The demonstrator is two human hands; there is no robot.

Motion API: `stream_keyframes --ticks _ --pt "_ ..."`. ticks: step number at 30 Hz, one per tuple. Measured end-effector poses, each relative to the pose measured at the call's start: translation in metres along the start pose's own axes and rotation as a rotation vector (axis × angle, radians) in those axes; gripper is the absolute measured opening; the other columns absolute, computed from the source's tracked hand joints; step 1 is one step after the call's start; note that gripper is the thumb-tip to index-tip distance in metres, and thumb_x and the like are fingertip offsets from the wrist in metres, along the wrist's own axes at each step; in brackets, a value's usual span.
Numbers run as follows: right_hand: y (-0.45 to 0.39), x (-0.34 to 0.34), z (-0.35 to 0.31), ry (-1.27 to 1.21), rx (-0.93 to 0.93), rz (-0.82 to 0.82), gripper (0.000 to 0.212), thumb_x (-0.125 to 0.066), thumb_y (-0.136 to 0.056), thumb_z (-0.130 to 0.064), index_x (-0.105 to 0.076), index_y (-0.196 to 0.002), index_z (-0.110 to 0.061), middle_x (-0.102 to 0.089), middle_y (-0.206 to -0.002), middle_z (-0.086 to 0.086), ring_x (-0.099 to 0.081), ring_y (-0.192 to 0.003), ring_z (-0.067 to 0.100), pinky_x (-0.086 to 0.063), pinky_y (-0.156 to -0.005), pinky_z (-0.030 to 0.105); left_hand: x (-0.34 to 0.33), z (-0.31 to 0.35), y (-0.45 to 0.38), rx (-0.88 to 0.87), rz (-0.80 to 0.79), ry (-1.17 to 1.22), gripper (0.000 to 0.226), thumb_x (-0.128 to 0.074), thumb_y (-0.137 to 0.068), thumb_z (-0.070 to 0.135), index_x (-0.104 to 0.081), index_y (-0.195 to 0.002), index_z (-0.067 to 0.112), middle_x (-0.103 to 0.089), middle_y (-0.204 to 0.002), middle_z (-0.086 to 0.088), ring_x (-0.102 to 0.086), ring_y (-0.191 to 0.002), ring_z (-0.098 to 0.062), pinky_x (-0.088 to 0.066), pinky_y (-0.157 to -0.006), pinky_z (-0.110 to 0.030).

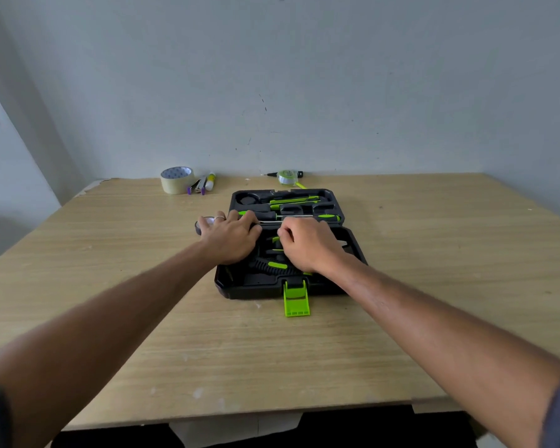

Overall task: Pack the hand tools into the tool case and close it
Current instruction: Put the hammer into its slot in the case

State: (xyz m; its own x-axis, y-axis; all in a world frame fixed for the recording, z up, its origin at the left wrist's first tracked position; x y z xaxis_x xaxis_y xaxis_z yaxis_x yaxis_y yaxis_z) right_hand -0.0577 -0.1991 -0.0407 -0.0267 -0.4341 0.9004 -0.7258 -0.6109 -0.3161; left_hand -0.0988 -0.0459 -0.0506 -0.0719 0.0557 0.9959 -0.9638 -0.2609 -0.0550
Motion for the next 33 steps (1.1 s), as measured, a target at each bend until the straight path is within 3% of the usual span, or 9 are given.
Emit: stream_keyframes --ticks 2,5,12,16,25,29,33 --pt "0.000 -0.004 -0.001 0.037 0.043 -0.031 0.030 -0.035 -0.106 -0.033 -0.061 -0.098 -0.020 -0.071 -0.100 0.002 -0.062 -0.095 0.029 -0.040 -0.081 0.043 0.000 0.001 0.002 -0.027 0.043 -0.053 0.039 -0.021 -0.103 0.052 -0.045 -0.122 0.029 -0.053 -0.135 -0.009 -0.044 -0.131 -0.040 -0.019 -0.106 -0.068" --pt "0.000 -0.005 -0.002 0.053 0.093 -0.070 0.029 -0.031 -0.108 -0.031 -0.057 -0.103 -0.018 -0.068 -0.103 0.002 -0.059 -0.098 0.029 -0.037 -0.078 0.043 -0.003 0.004 0.003 -0.044 0.052 -0.101 0.042 -0.019 -0.104 0.051 -0.042 -0.130 0.028 -0.051 -0.139 -0.010 -0.042 -0.134 -0.042 -0.015 -0.108 -0.072" --pt "0.003 -0.010 -0.002 0.137 0.093 -0.052 0.012 -0.040 -0.104 -0.017 -0.049 -0.110 -0.019 -0.053 -0.111 0.005 -0.047 -0.105 0.028 -0.040 -0.090 0.050 -0.007 0.007 0.001 -0.039 0.043 -0.175 0.050 -0.018 -0.103 0.053 -0.037 -0.139 0.024 -0.046 -0.146 -0.014 -0.038 -0.139 -0.043 -0.009 -0.113 -0.072" --pt "0.000 -0.014 0.000 0.138 0.081 -0.043 0.018 -0.046 -0.101 -0.016 -0.045 -0.118 -0.023 -0.050 -0.116 0.004 -0.046 -0.105 0.027 -0.039 -0.089 0.050 -0.008 0.006 -0.001 -0.045 0.034 -0.217 0.052 -0.016 -0.102 0.054 -0.036 -0.141 0.025 -0.046 -0.145 -0.014 -0.040 -0.138 -0.039 -0.003 -0.112 -0.074" --pt "-0.001 -0.012 0.004 0.116 0.076 -0.070 0.012 -0.042 -0.103 -0.019 -0.049 -0.111 -0.024 -0.050 -0.113 0.003 -0.047 -0.103 0.025 -0.038 -0.090 0.049 -0.008 0.008 0.000 -0.030 0.009 -0.180 0.052 -0.019 -0.103 0.053 -0.034 -0.145 0.026 -0.042 -0.148 -0.015 -0.035 -0.141 -0.039 -0.005 -0.113 -0.073" --pt "-0.007 0.002 0.005 0.077 0.070 0.025 0.016 -0.042 -0.103 -0.024 -0.057 -0.100 -0.024 -0.063 -0.099 -0.003 -0.058 -0.095 0.024 -0.039 -0.088 0.048 -0.009 0.006 -0.004 -0.028 -0.031 -0.134 0.053 -0.022 -0.102 0.056 -0.033 -0.144 0.026 -0.040 -0.150 -0.014 -0.033 -0.141 -0.042 -0.011 -0.113 -0.070" --pt "-0.005 -0.001 0.001 0.099 0.141 0.058 0.014 -0.042 -0.103 -0.020 -0.055 -0.104 -0.022 -0.063 -0.097 -0.002 -0.057 -0.093 0.025 -0.043 -0.085 0.048 -0.007 0.006 -0.003 -0.040 -0.014 -0.130 0.054 -0.021 -0.101 0.058 -0.036 -0.141 0.025 -0.043 -0.146 -0.015 -0.036 -0.139 -0.044 -0.016 -0.113 -0.067"
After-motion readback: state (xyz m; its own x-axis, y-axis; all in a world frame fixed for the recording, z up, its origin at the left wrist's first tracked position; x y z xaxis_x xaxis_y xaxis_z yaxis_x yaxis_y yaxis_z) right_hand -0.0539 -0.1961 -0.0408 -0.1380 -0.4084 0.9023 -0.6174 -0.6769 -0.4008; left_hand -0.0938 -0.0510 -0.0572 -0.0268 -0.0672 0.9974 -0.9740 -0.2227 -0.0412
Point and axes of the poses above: each hand's wrist, its own y-axis away from the middle knuckle, its own x-axis out of the back of the hand, z = x × y, the point moved 6 cm from there along -y, towards the middle knuckle
